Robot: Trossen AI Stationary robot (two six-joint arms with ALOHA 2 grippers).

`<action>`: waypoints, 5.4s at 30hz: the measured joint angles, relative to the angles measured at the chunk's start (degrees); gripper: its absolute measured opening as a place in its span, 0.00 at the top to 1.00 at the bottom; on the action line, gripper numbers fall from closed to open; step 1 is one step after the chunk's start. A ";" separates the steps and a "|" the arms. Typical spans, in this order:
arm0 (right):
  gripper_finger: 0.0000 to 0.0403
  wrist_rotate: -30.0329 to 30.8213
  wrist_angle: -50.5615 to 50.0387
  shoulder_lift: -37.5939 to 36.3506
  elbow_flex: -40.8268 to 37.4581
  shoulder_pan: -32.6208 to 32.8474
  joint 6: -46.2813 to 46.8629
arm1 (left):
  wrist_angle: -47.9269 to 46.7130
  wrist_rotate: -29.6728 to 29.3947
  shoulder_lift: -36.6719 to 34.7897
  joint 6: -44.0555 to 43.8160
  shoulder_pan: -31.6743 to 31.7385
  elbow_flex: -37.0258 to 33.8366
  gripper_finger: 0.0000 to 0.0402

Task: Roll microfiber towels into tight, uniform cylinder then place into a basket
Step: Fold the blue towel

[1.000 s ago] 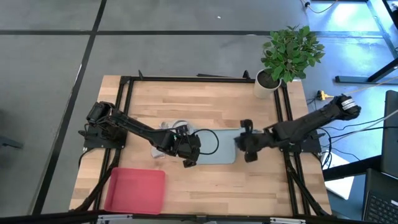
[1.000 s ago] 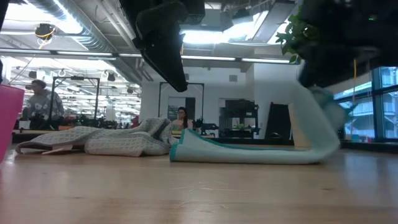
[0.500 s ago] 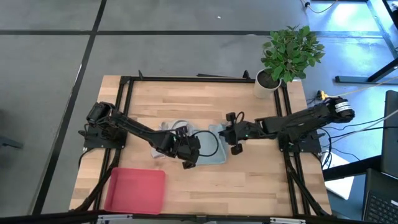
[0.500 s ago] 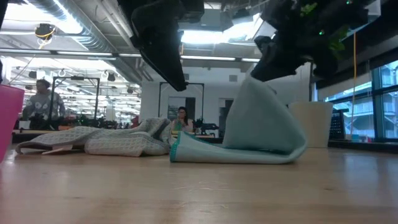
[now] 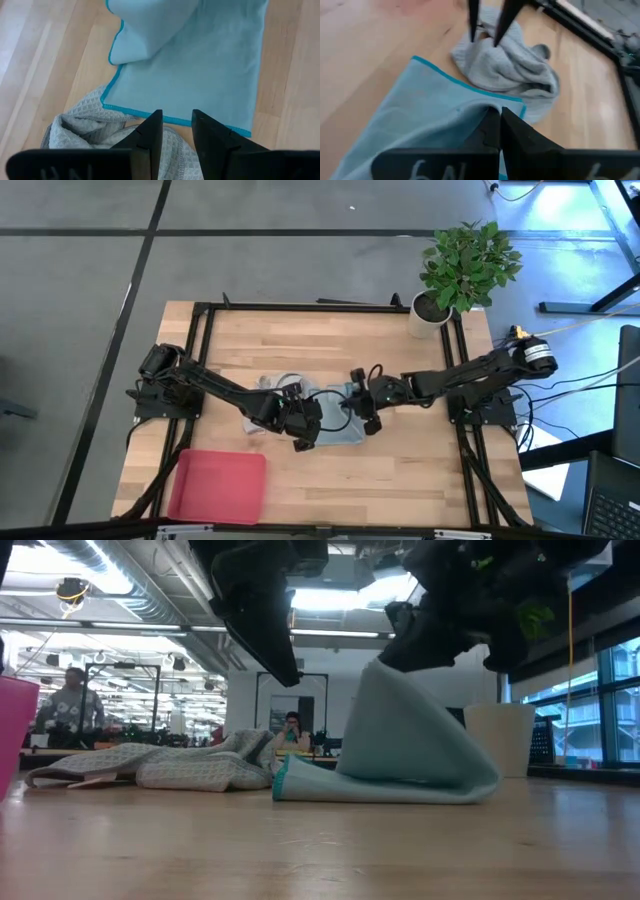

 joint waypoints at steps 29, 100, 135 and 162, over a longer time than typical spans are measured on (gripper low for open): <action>0.49 -7.47 7.53 5.53 0.00 1.63 2.30 | -0.15 0.00 0.00 -0.02 0.04 0.00 0.77; 0.46 -5.88 25.83 19.59 1.59 -1.25 2.99 | 0.07 -0.02 -0.02 -0.02 0.02 0.02 0.77; 0.46 -13.21 -21.53 10.04 2.80 -1.13 18.32 | 21.55 7.15 -0.04 0.37 4.16 -13.13 0.77; 0.46 6.46 -27.68 -2.38 2.77 0.69 21.01 | 27.61 3.02 0.02 5.25 7.16 -13.79 0.77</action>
